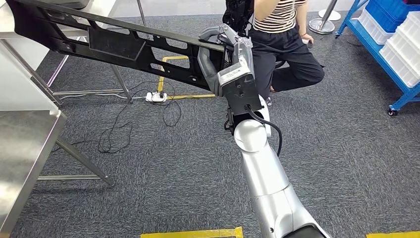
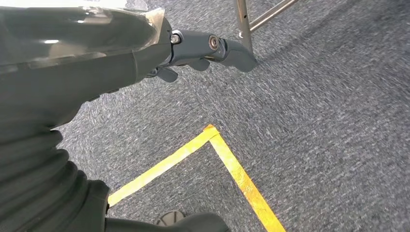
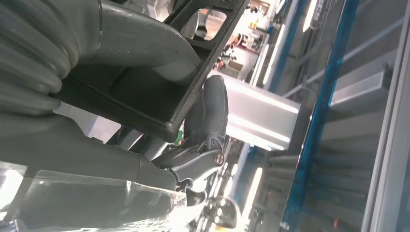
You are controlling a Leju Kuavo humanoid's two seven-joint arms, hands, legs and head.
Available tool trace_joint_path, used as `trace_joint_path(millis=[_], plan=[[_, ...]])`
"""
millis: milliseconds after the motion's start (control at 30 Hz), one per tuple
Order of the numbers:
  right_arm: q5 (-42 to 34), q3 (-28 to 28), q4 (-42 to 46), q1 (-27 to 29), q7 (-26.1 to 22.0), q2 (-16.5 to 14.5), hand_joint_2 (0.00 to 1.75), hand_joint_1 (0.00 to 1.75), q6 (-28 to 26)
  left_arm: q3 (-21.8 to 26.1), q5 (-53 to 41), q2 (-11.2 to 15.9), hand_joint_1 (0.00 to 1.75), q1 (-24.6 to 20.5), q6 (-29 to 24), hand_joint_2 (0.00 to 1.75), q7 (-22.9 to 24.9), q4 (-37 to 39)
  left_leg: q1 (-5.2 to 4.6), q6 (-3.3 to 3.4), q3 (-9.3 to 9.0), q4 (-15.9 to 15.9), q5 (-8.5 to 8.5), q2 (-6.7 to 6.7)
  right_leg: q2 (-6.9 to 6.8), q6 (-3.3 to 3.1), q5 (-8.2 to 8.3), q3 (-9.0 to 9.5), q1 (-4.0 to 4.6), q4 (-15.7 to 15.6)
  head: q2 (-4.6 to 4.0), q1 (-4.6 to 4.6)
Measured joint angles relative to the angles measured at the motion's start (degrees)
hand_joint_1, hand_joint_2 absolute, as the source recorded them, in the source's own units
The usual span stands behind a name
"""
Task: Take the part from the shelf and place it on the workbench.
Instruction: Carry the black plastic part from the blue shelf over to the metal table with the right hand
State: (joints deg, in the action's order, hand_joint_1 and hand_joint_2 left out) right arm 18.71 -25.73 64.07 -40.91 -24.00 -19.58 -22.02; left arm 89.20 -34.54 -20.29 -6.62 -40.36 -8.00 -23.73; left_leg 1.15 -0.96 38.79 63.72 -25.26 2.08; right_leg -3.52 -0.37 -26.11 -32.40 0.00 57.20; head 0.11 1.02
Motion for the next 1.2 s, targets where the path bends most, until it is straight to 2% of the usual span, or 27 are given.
trace_joint_path(millis=[67, 100, 167, 200, 233, 300, 367, 400, 433, 467, 500, 533, 600, 633, 700, 733, 767, 833, 867, 900, 933, 967, 1000, 1033, 1100, 1133, 1200], plan=[[0.0, 0.1, -0.1, 0.0, 0.0, 0.0, 1.75, 1.75, -0.1, 0.0, 0.0, 0.0, 0.0, -0.2, 0.0, 1.75, 0.0, 0.0, -0.17, 0.53, -2.6, -4.8, 1.27, 1.33, -0.73, 0.43, -0.29, 0.02, 0.49, 0.2, 0.0, -0.22], [-0.1, 0.1, -0.1, 0.0, 0.0, 0.0, 1.75, 1.75, -0.2, 0.0, 0.0, 0.0, 0.0, -0.2, 0.0, 1.75, 0.0, 0.0, -0.33, 0.9, -2.69, -5.1, 1.23, 1.24, -1.1, 0.64, -0.39, 0.04, 0.69, 0.1, 0.0, -0.37], [-0.1, 0.2, -0.3, 0.0, 0.0, 0.0, 1.75, 1.75, -0.3, 0.0, 0.2, 0.0, 0.0, -0.2, 0.0, 1.75, 0.0, 0.0, -0.4, 1.69, -2.57, -5.3, 1.44, -0.02, -1.77, 1.11, -0.68, 0.12, 0.54, 0.2, 0.0, -0.57], [-0.1, 0.2, -0.4, 0.0, 0.0, 0.0, 1.75, 1.75, -0.4, 0.0, 0.2, 0.0, 0.0, -0.2, 0.0, 1.75, 0.0, 0.0, -0.38, 2.09, -2.62, -5.5, 1.58, -0.56, -1.35, 1.33, -1.2, -0.14, 0.36, 0.9, 0.0, -0.6], [-0.1, 0.3, -0.6, 0.0, -0.1, 0.1, 1.75, 1.75, -0.4, 0.0, 0.2, 0.0, 0.0, -0.2, 0.0, 1.75, 0.2, 0.0, -0.31, 2.5, -2.68, -5.6, 1.74, -1.1, -0.4, 1.42, -2.21, -0.92, 0.18, 2.7, 0.0, -0.63], [-0.3, 0.6, -1.0, 0.0, -0.2, 0.4, 1.75, 1.75, -0.4, 0.0, -0.3, -0.1, 0.0, -0.2, 0.0, 1.75, 1.2, 0.0, -0.25, 3.04, -2.68, -5.7, 1.9, -2.2, 2.07, 1.24, -5.17, -4.08, -0.06, 9.4, 0.0, -0.73], [-0.5, 0.8, -1.7, 0.1, -0.5, 0.7, 1.75, 1.75, -0.2, 0.0, -1.0, -0.1, 0.0, -0.1, 0.0, 1.75, 2.5, -0.1, -0.31, 3.2, -2.6, -5.7, 1.94, -3.3, 3.06, 1.13, -7.43, -7.43, -0.09, 16.1, 0.0, -0.77], [-0.6, 0.8, -2.1, 0.1, -0.6, 0.7, 1.75, 1.75, -0.1, 0.0, -1.4, -0.1, 0.0, 0.0, 0.0, 1.75, 3.1, -0.3, -0.34, 3.22, -2.58, -5.6, 1.95, -3.88, 3.18, 1.24, -7.75, -8.4, -0.09, 17.8, 0.0, -0.77], [-0.7, 0.8, -2.5, 0.1, -0.8, 0.8, 1.75, 1.75, 0.0, 0.0, -1.8, -0.1, 0.0, 0.1, 0.0, 1.75, 3.7, -0.5, -0.37, 3.22, -2.58, -5.6, 1.96, -4.49, 3.26, 1.45, -7.45, -8.64, -0.09, 17.8, 0.0, -0.77], [-0.8, 0.8, -3.0, 0.1, -1.0, 0.7, 1.75, 1.75, 0.1, 0.0, -2.3, -0.1, 0.0, 0.2, 0.0, 1.75, 4.4, -0.8, -0.39, 3.21, -2.6, -5.6, 1.99, -5.23, 3.42, 1.74, -6.42, -7.97, -0.09, 16.0, 0.0, -0.76], [-0.9, 0.8, -3.5, -0.1, -1.2, 0.6, 1.75, 1.75, 0.2, 0.0, -2.8, -0.1, 0.0, 0.4, 0.0, 1.75, 5.0, -1.1, -0.4, 3.16, -2.62, -5.6, 2.02, -5.99, 3.84, 2.02, -4.76, -6.31, -0.11, 12.3, 0.0, -0.77], [-1.0, 0.8, -4.0, -0.3, -1.4, 0.5, 1.75, 1.75, 0.3, 0.0, -3.3, -0.1, 0.0, 0.5, 0.0, 1.75, 5.6, -1.3, -0.39, 3.07, -2.61, -5.6, 2.07, -6.69, 4.89, 2.18, -2.97, -4.28, -0.16, 7.7, 0.0, -0.79], [-1.5, 0.8, -5.1, -1.2, -1.9, 0.2, 1.75, 1.75, 0.3, 0.0, -4.1, -0.1, 0.0, 0.7, 0.0, 1.75, 6.4, -1.7, -0.48, 2.67, -2.47, -5.6, 2.17, -7.86, 6.54, 1.95, -0.53, -1.18, -0.16, 1.5, 0.0, -0.76], [-1.7, 0.8, -5.7, -1.6, -2.0, 0.1, 1.75, 1.75, 0.3, 0.0, -4.4, -0.1, 0.0, 0.8, 0.0, 1.75, 6.7, -1.9, -0.46, 2.38, -2.36, -5.6, 2.26, -8.3, 6.87, 1.67, -0.16, -0.68, -0.06, 0.6, 0.0, -0.74], [-2.0, 0.8, -6.9, -2.3, -2.3, -0.1, 1.75, 1.75, 0.3, 0.0, -4.9, -0.2, 0.0, 1.1, 0.0, 1.75, 7.3, -2.2, -0.29, 1.68, -2.15, -5.7, 2.41, -9.11, 5.91, 1.04, 0.15, -0.46, 0.05, 0.4, 0.0, -0.72], [-2.1, 0.8, -7.4, -2.6, -2.4, -0.2, 1.75, 1.75, 0.4, 0.0, -5.1, -0.2, 0.0, 1.2, 0.0, 1.75, 7.6, -2.4, -0.3, 1.39, -1.92, -5.4, 2.13, -8.66, 5.35, 0.63, 0.35, -0.32, -0.02, 0.2, 0.0, -0.7], [-2.2, 0.7, -7.8, -2.9, -2.5, -0.2, 1.75, 1.75, 0.4, 0.0, -5.3, -0.2, 0.0, 1.3, 0.0, 1.75, 7.9, -2.6, -0.37, 1.13, -1.31, -4.2, 1.27, -7.56, 4.74, 0.21, 0.51, -0.18, -0.14, -0.1, 0.0, -0.62], [-2.4, 0.8, -8.5, -3.3, -2.5, -0.2, 1.75, 1.75, 0.4, 0.0, -5.4, -0.1, 0.0, 1.3, 0.0, 1.75, 8.1, -2.9, -0.48, 0.73, 1.43, 1.5, -2.03, -4.33, 3.48, -0.4, 0.59, -0.05, -0.11, -0.4, 0.0, -0.43], [-2.4, 0.8, -8.9, -3.3, -2.6, -0.2, 1.75, 1.75, 0.4, 0.0, -5.4, -0.1, 0.0, 1.3, 0.0, 1.75, 8.1, -2.9, -0.43, 0.52, 3.36, 5.5, -3.84, -3.3, 2.8, -0.56, 0.54, -0.07, 0.0, -0.4, 0.0, -0.34], [-2.5, 0.8, -9.3, -3.4, -2.6, -0.2, 1.75, 1.75, 0.4, 0.0, -5.5, -0.1, 0.0, 1.4, 0.0, 1.75, 8.2, -3.0, -0.36, 0.34, 4.97, 8.7, -5.01, -2.76, 2.11, -0.62, 0.5, -0.1, 0.09, -0.4, 0.0, -0.34], [-2.5, 0.8, -9.6, -3.4, -2.6, -0.2, 1.75, 1.75, 0.4, 0.0, -5.6, -0.1, 0.0, 1.4, 0.0, 1.75, 8.3, -3.0, -0.3, 0.22, 5.75, 10.2, -5.2, -2.46, 1.42, -0.65, 0.47, -0.13, 0.14, -0.3, 0.0, -0.33], [-2.7, 0.8, -9.9, -3.4, -2.6, -0.2, 1.75, 1.75, 0.4, 0.0, -5.8, -0.1, 0.0, 1.5, 0.0, 1.75, 8.5, -3.1, -0.24, 0.15, 5.36, 9.6, -4.39, -2.24, 0.78, -0.65, 0.45, -0.13, 0.15, -0.3, 0.0, -0.31], [-3.0, 0.8, -10.2, -3.4, -2.6, -0.2, 1.75, 1.75, 0.4, 0.0, -6.2, -0.1, 0.0, 1.5, 0.0, 1.75, 8.8, -3.2, -0.18, 0.13, 3.8, 6.7, -2.8, -1.88, 0.21, -0.6, 0.4, -0.12, 0.14, -0.3, 0.0, -0.3], [-3.7, 0.6, -10.5, -3.6, -2.6, -0.2, 1.75, 1.75, 0.4, 0.0, -6.9, -0.1, 0.0, 1.6, 0.0, 1.75, 9.6, -3.4, -0.14, 0.15, 1.43, 2.5, -1.06, -0.89, -0.3, -0.49, 0.32, -0.1, 0.22, -0.3, 0.0, -0.28], [-5.7, -0.1, -11.2, -4.4, -2.6, -0.2, 1.75, 1.75, 0.0, 0.0, -9.0, -0.1, 0.0, 1.6, 0.0, 1.75, 11.7, -3.9, -0.31, 0.58, -2.07, -3.8, 0.94, 1.1, -1.06, -0.06, 0.05, -0.17, 0.7, 0.0, 0.0, -0.36], [-6.9, -0.6, -11.5, -5.0, -2.6, -0.2, 1.75, 1.75, -0.3, 0.0, -10.2, -0.1, 0.0, 1.6, 0.0, 1.75, 13.0, -4.1, -0.44, 0.92, -2.74, -5.1, 1.17, 1.61, -1.39, 0.16, -0.07, -0.18, 0.94, 0.0, 0.0, -0.45], [-9.4, -2.1, -12.3, -6.1, -2.6, -0.2, 1.75, 1.75, -1.1, 0.0, -12.5, -0.1, 0.0, 1.6, 0.0, 1.75, 15.1, -4.7, -0.68, 1.74, -2.57, -5.2, 1.23, 0.59, -2.26, 0.58, -0.25, -0.03, 1.08, 0.0, 0.0, -0.68]])
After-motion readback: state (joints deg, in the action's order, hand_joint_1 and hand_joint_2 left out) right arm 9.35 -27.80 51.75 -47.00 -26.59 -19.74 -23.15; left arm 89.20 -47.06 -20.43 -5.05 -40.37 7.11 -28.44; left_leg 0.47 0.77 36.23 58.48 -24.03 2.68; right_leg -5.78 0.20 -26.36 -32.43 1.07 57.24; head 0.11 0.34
